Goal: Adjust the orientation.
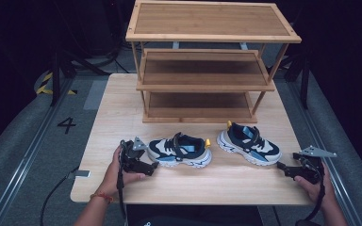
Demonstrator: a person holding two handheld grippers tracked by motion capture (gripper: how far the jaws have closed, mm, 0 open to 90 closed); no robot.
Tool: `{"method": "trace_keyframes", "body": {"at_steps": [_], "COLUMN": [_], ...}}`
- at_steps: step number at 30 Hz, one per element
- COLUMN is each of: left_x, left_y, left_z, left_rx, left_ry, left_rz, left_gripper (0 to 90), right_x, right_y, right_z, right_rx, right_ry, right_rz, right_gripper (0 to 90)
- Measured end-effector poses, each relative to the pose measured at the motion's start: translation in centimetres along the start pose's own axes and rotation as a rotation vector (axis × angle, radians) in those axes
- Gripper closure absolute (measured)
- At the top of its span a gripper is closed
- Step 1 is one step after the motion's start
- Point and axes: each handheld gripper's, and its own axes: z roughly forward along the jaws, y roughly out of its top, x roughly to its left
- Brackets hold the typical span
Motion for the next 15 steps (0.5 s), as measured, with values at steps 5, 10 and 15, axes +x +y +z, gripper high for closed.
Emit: {"method": "trace_keyframes", "body": {"at_steps": [5,10,15], "left_x": [1.0,1.9,2.2], "left_y": [0.7,1.5,1.7], "left_z": [0.5,1.1,1.3], "left_rx": [-0.010,-0.008,-0.010], "left_ry": [0.024,0.042,0.033], "left_rz": [-0.033,-0.046,-0.037], "left_gripper": [3.4,4.5,4.6], "right_x": [0.0,0.0,0.0], "right_y": [0.0,0.0,0.0], "right_z": [0.0,0.0,0.0], "right_rx": [0.000,0.000,0.000], "right_ry": [0.000,0.000,0.000], "right_rz": [0.000,0.000,0.000], "right_gripper": [16.6,16.6,16.6]}}
